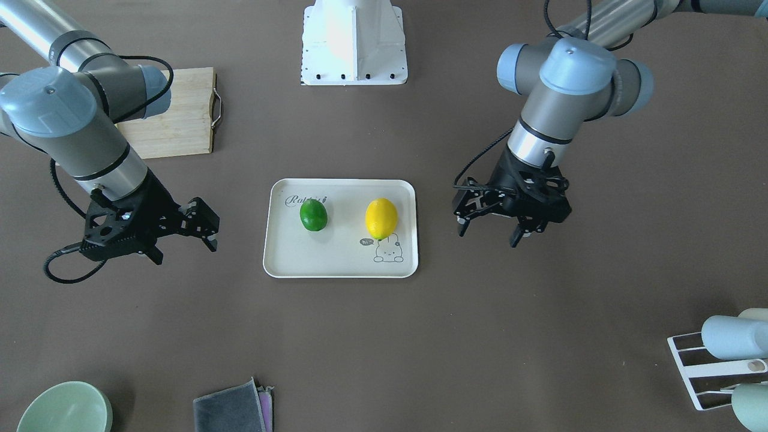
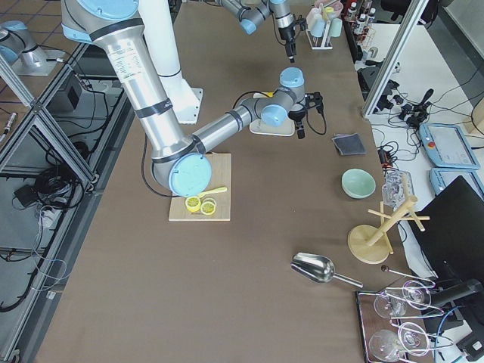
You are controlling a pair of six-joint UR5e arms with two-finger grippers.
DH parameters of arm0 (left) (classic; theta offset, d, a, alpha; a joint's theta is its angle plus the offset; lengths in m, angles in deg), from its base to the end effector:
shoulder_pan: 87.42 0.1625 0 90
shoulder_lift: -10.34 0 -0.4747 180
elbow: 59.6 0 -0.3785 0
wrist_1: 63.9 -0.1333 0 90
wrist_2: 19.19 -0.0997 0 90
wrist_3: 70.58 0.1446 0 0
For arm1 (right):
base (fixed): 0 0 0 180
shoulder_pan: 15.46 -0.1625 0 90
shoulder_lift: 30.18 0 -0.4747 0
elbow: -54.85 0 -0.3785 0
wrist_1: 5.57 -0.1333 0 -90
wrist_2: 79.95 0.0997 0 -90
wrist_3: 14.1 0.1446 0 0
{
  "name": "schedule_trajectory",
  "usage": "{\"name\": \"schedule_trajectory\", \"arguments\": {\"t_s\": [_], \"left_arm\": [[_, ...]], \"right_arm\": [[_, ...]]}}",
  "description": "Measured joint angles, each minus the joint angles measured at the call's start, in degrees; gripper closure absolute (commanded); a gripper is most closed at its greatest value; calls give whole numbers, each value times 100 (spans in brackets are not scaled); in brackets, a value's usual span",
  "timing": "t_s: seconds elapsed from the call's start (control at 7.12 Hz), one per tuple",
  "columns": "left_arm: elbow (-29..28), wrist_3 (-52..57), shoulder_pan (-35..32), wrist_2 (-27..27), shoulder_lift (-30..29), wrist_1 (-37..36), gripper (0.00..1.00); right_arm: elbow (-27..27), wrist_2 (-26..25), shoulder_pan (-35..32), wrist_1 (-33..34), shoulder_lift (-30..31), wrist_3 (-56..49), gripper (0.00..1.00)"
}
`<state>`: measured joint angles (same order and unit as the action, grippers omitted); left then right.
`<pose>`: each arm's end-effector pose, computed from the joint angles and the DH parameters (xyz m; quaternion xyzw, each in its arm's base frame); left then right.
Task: Place all lemons on tray
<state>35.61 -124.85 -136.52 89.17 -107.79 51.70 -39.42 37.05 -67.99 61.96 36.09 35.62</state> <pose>0.3979 -0.5934 0.3585 0.2250 0.4522 -0.0221 0.8628 -0.3649 -0.5872 0.4245 0.1546 -0.4388 -0.0051 0.8852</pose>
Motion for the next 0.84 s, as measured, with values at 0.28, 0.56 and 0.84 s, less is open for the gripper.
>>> {"name": "schedule_trajectory", "arguments": {"t_s": [0.28, 0.56, 0.84], "left_arm": [[22, 573, -705, 141, 585, 360, 2], [83, 1706, -1298, 240, 1242, 542, 2], [92, 2362, -1928, 808, 1807, 522, 2]], "right_arm": [[-84, -105, -163, 39, 528, -87, 0], [-54, -111, -515, 96, 934, -359, 0], [-97, 781, -1406, 527, 1305, -1612, 0]]}}
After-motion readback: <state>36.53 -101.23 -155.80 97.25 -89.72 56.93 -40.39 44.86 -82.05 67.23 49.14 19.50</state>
